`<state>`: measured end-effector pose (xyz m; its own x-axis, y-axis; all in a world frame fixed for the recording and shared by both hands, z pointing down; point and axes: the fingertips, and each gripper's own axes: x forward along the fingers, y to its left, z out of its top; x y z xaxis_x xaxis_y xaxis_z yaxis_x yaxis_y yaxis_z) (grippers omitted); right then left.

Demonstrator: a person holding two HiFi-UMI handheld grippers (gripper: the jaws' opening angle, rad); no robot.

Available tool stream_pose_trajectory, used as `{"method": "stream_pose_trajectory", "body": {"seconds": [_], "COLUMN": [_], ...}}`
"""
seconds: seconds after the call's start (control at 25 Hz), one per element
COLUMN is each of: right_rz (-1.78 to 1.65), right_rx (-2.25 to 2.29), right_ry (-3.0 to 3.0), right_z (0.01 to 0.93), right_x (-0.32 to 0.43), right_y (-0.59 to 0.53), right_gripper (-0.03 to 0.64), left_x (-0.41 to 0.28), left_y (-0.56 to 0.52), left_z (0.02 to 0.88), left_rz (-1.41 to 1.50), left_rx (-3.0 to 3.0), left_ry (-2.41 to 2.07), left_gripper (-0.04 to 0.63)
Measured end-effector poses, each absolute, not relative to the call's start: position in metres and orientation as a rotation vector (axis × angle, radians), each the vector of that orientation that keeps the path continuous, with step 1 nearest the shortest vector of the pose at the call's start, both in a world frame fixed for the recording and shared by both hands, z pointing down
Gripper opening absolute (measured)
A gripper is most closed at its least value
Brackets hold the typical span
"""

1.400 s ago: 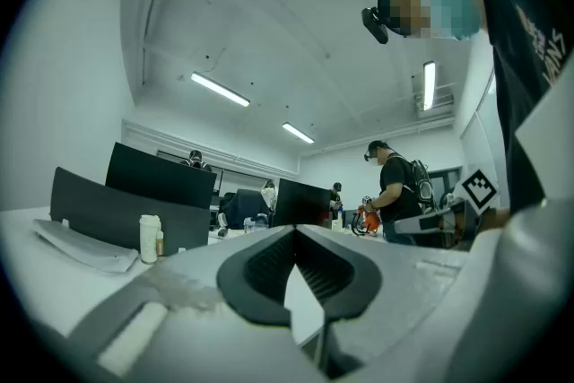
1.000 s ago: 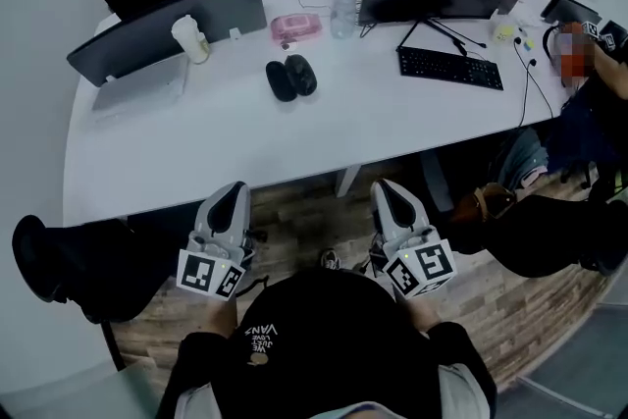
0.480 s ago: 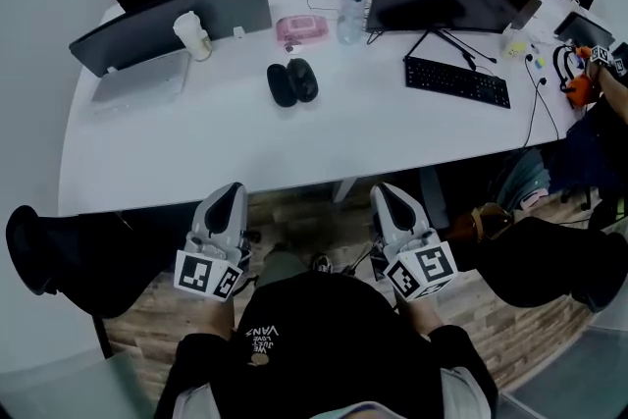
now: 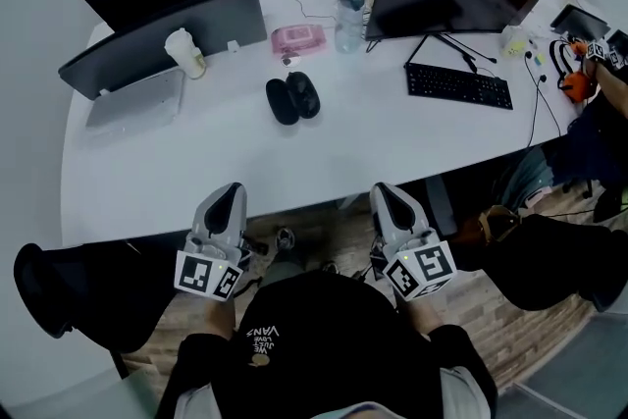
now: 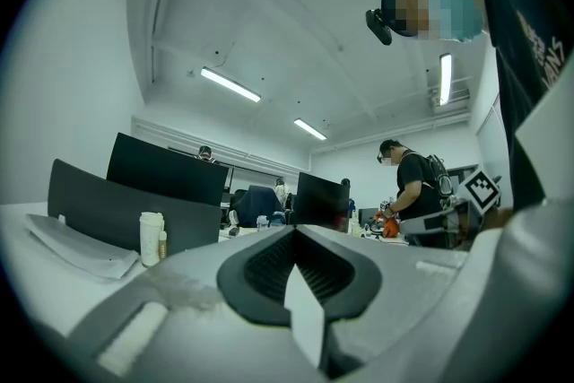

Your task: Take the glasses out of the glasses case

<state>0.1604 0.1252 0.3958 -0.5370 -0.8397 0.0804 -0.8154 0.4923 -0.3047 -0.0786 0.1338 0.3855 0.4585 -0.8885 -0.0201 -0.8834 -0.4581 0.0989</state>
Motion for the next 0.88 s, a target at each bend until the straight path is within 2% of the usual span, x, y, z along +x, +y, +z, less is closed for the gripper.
{"method": "stream_pose_trajectory", "body": {"seconds": [0.88], "right_rz": [-0.397], "right_rx": [-1.769], "right_ry": [2.509], "right_z": [0.389], "right_x": [0.067], "right_y": [0.043], "right_gripper": [0.000], "left_x": [-0.172], "left_y": [0.010], "left_z": [0.387], "left_rz": [-0.123], "left_rx": [2.736], "left_ry": [-1.293], "left_gripper": [0.001]}}
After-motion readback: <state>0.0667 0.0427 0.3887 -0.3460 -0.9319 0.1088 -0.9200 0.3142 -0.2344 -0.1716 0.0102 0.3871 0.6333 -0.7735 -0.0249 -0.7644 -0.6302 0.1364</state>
